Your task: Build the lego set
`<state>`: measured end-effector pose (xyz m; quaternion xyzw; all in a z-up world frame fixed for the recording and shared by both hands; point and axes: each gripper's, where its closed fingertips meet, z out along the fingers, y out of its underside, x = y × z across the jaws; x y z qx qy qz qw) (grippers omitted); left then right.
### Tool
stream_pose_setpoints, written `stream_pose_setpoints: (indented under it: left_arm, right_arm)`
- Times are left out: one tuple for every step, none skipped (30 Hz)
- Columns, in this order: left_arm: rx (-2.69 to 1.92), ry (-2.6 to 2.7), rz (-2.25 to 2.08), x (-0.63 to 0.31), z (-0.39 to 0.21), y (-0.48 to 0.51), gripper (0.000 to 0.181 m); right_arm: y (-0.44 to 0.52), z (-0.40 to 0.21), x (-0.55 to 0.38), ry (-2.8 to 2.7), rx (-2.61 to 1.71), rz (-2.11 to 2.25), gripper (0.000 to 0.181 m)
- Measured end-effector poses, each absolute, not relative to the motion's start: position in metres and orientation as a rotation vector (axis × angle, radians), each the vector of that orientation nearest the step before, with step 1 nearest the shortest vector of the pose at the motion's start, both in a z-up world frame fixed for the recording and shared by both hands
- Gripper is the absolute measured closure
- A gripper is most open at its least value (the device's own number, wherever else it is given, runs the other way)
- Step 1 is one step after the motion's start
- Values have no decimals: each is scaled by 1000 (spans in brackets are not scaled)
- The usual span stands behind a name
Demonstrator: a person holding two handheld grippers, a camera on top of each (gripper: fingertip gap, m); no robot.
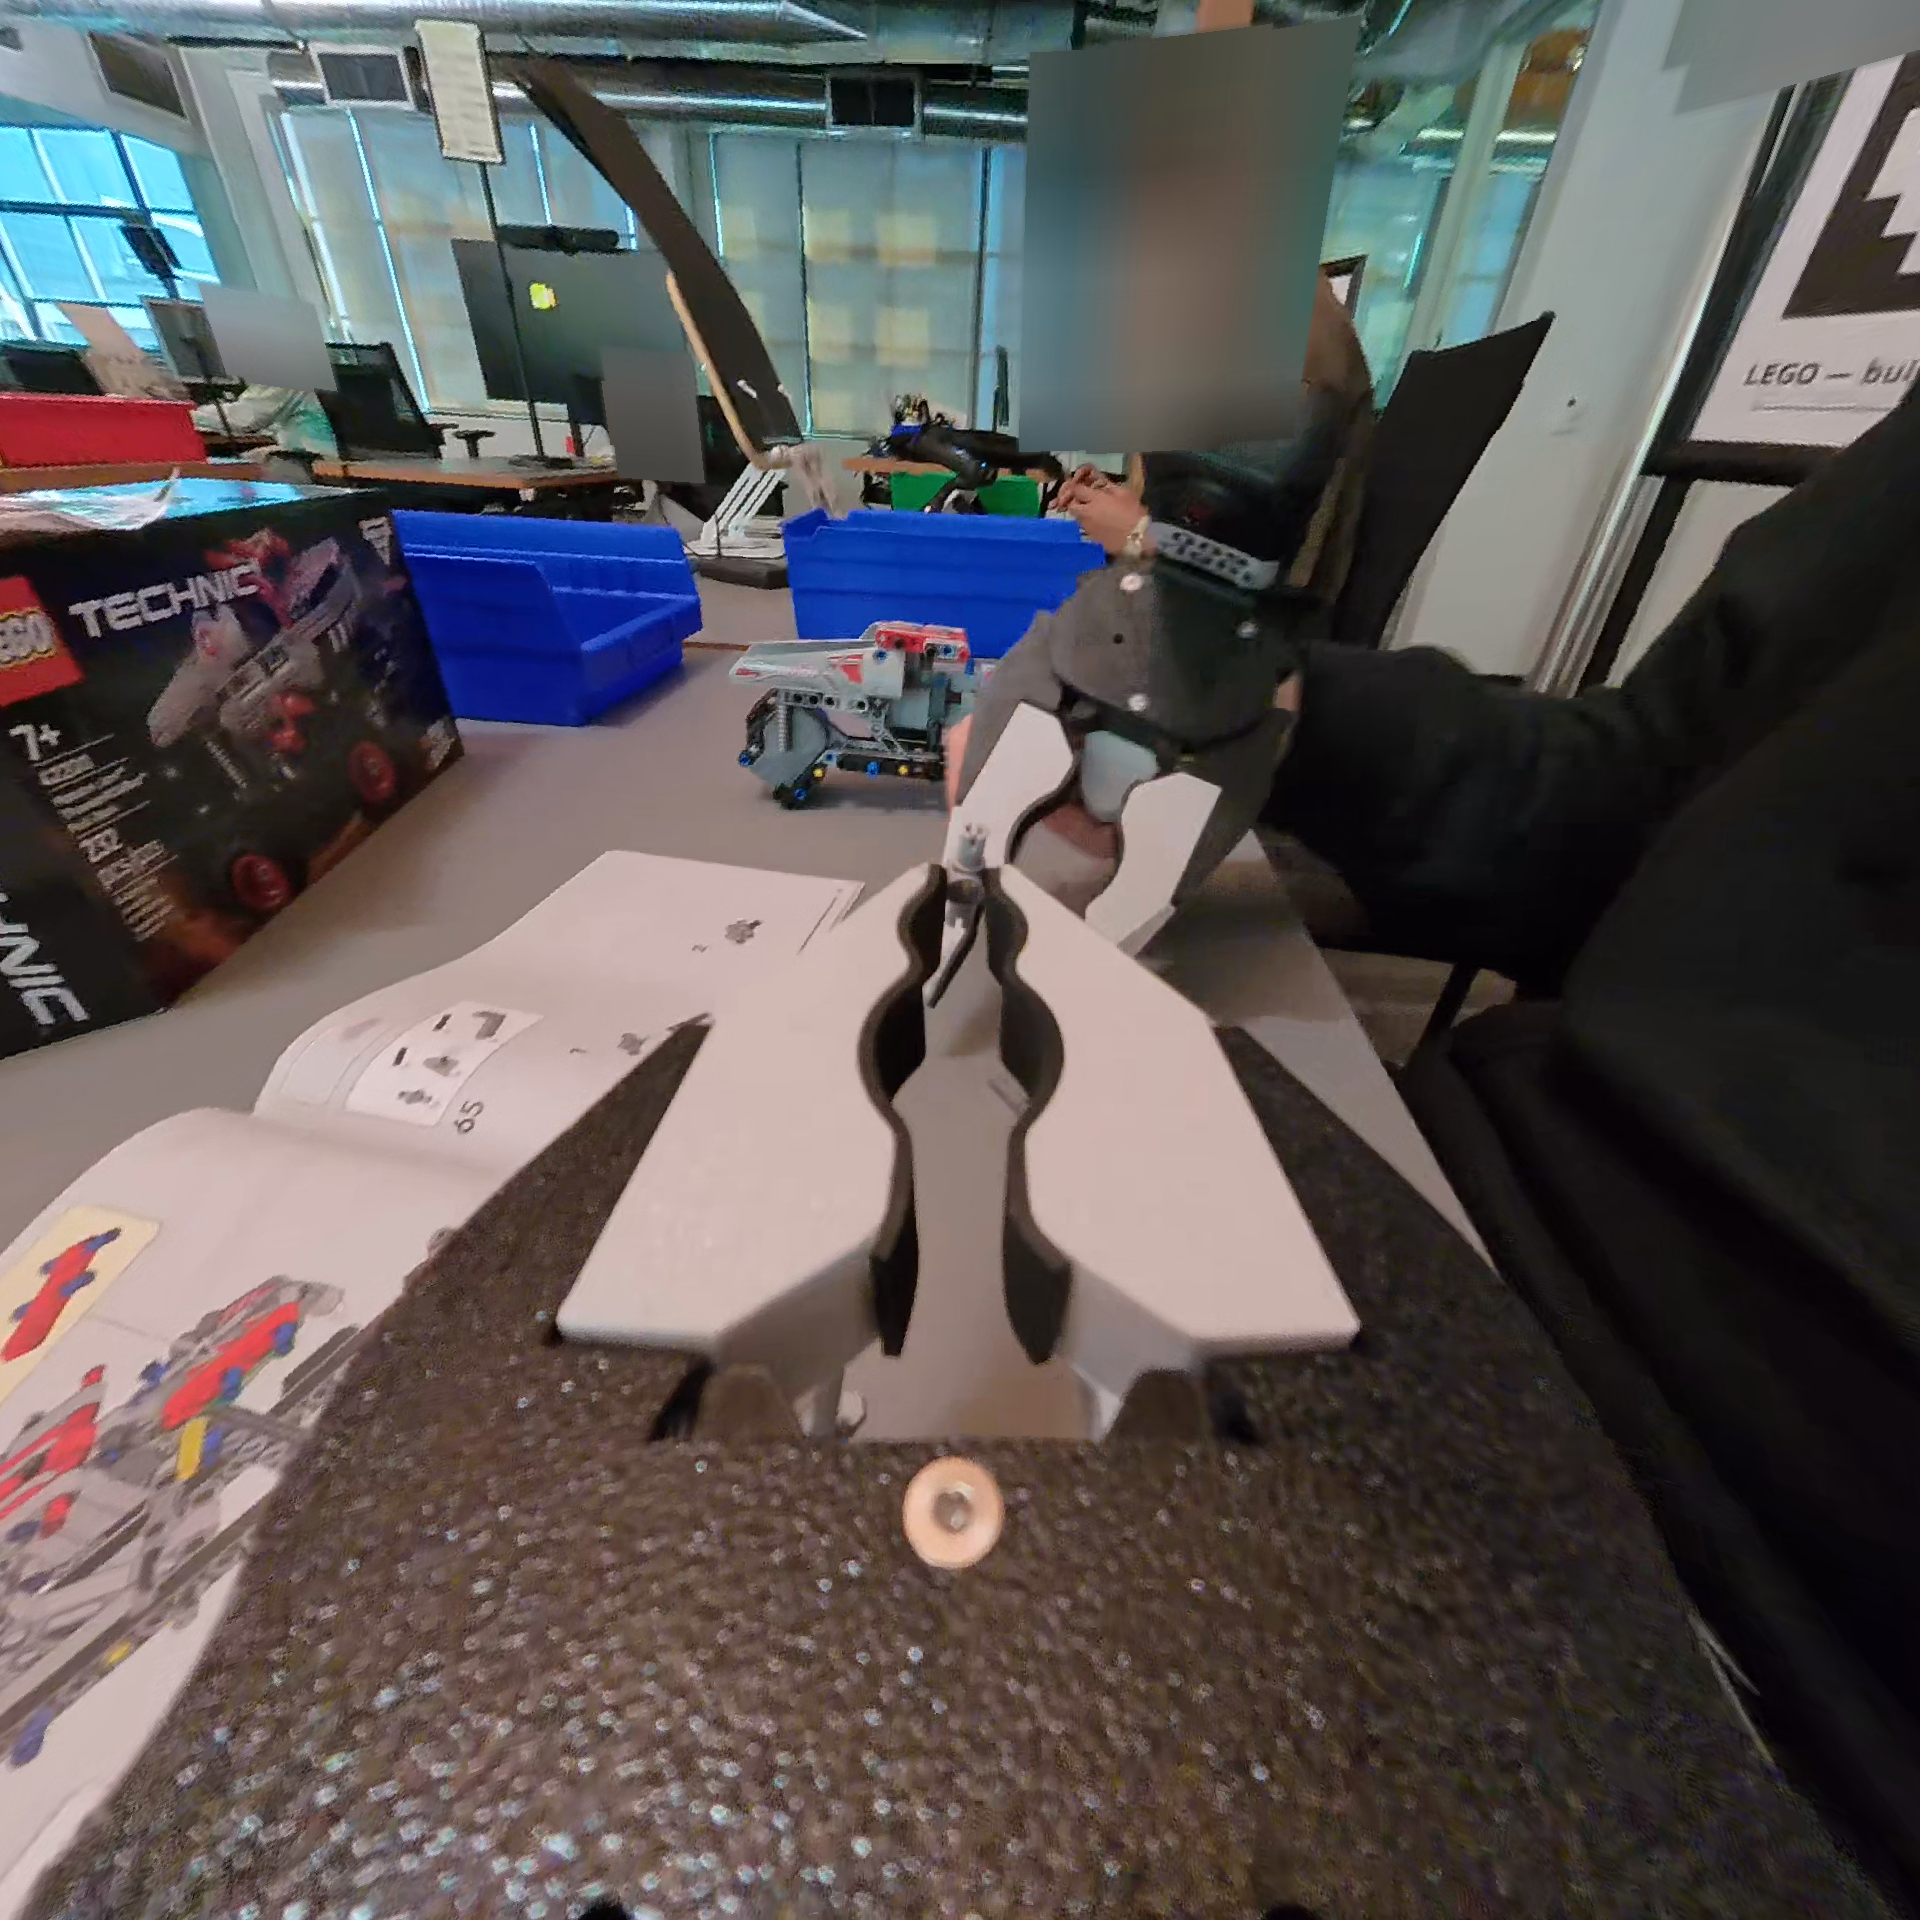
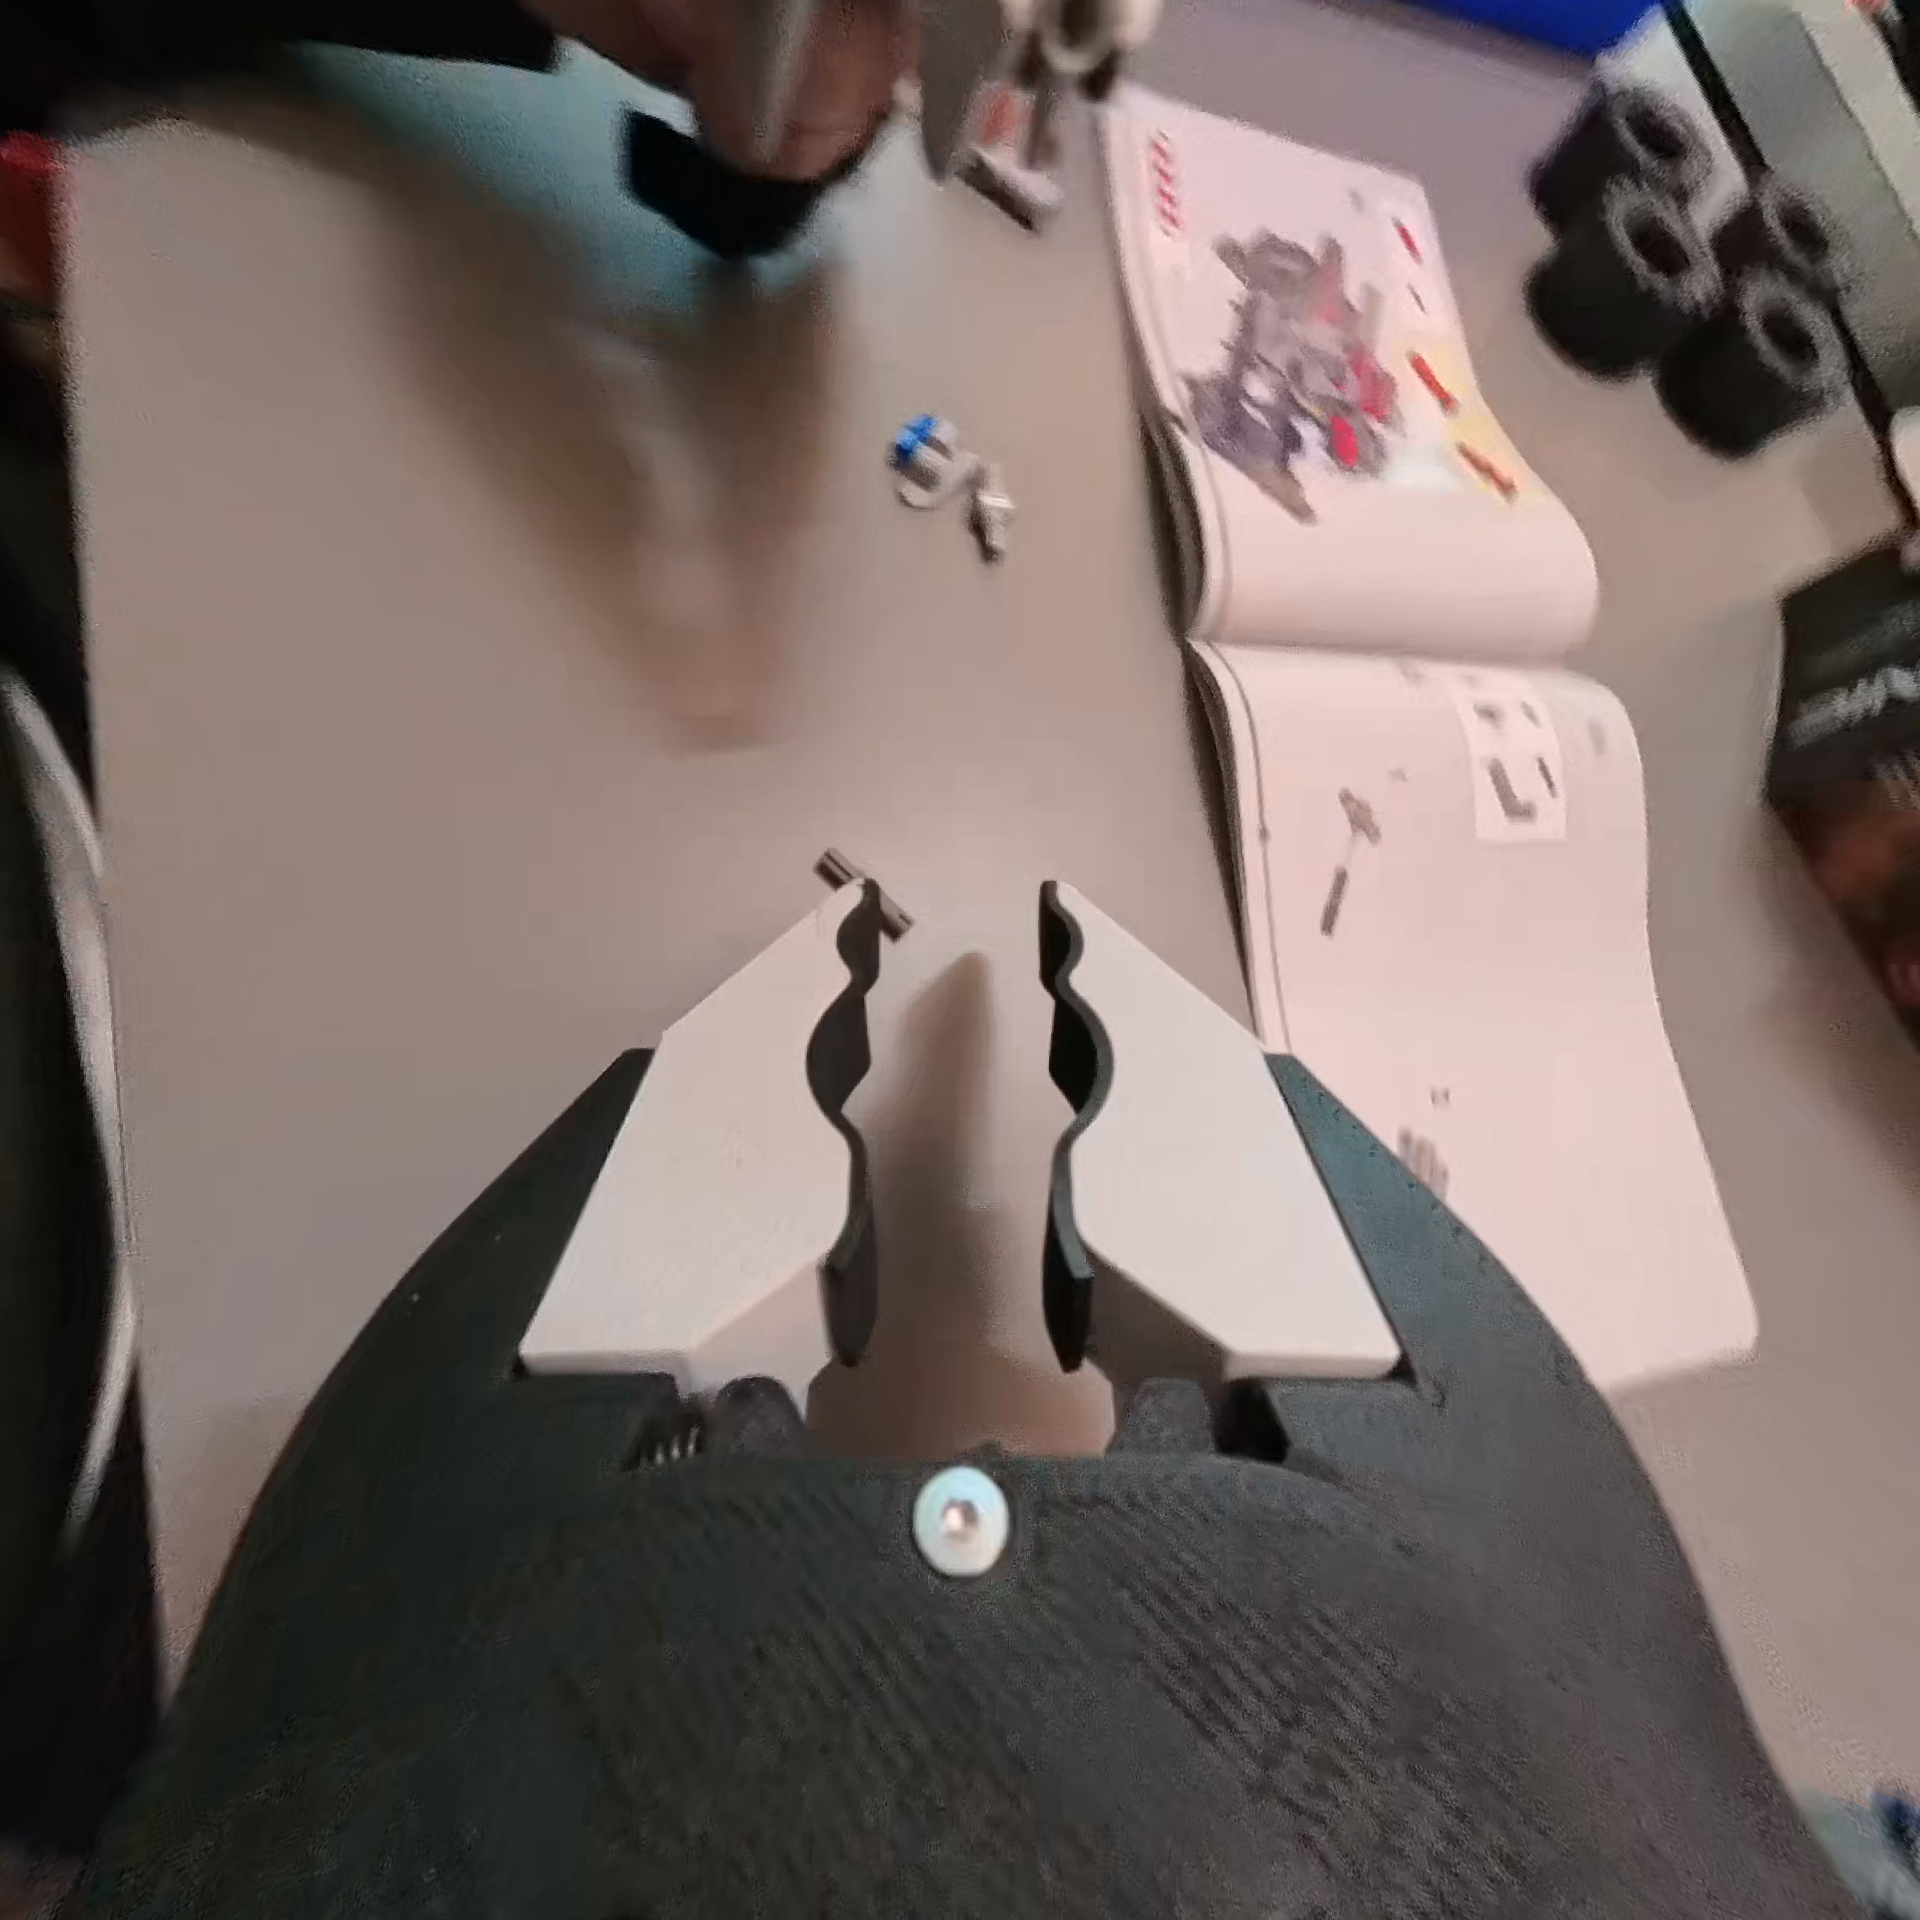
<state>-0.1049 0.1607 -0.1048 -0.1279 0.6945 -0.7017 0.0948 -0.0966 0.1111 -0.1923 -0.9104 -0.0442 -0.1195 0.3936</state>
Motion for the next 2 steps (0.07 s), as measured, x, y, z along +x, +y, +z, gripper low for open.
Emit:
stream_pose_setpoints:
  left_arm:
    - [-378, 2055, -2077, -105, -104, 161, 176]
    - [-381, 2048, -2079, -104, -103, 162, 176]
  right_arm:
    - [107, -195, -94, 8, -2356, -326, 153]
    - [100, -197, -89, 181, -2397, -360, 154]
